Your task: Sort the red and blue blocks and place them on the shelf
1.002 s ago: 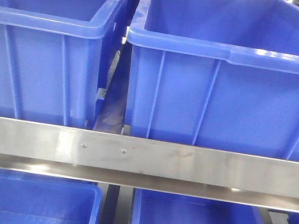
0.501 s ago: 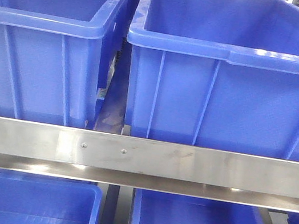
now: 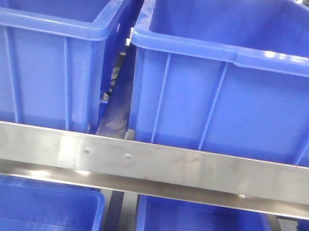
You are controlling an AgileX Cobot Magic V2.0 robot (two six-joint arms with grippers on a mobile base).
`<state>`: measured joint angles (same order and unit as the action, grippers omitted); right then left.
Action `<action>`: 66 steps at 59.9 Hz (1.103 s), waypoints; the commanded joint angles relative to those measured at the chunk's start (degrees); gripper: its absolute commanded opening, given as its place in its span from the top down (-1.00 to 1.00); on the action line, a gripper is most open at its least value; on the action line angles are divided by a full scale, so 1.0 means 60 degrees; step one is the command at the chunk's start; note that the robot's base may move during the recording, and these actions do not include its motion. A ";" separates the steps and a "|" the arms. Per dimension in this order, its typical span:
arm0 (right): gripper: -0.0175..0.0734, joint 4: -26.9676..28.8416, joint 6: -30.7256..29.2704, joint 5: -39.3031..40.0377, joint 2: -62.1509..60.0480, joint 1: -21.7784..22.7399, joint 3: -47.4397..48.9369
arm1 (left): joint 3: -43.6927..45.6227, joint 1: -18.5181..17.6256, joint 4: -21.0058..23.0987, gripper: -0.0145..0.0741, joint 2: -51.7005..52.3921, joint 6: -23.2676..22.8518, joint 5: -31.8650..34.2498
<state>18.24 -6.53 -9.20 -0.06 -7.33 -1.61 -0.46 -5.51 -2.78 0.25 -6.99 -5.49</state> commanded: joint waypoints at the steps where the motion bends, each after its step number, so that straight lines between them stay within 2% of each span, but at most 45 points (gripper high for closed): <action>1: 0.46 -0.0124 -0.0151 0.0515 -0.0287 0.0149 0.0178 | -0.0370 0.0024 0.0095 0.36 0.0182 0.0041 0.0746; 26: 0.46 -0.0012 -0.0061 0.0926 -0.0270 0.0149 0.0156 | -0.0370 0.0024 0.0095 0.36 0.0182 0.0041 0.0746; 29: 0.46 -0.0413 0.0193 0.0895 -0.0270 0.0140 0.0166 | -0.0370 0.0024 0.0095 0.36 0.0182 0.0041 0.0746; 35: 0.46 -0.2289 0.1916 0.1005 -0.0270 0.0173 0.0166 | -0.0370 0.0024 0.0095 0.36 0.0182 0.0041 0.0746; 40: 0.46 -0.3093 0.2676 0.1060 -0.0270 0.0181 0.0166 | -0.0370 0.0024 0.0095 0.36 0.0182 0.0041 0.0746; 66: 0.46 -0.3139 0.2404 0.1263 -0.0270 0.0181 0.0166 | -0.0370 0.0024 0.0095 0.36 0.0182 0.0041 0.0746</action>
<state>0.00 8.27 -7.29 -0.58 -6.69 -1.65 -0.46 -5.39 -2.78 0.25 -6.99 -5.48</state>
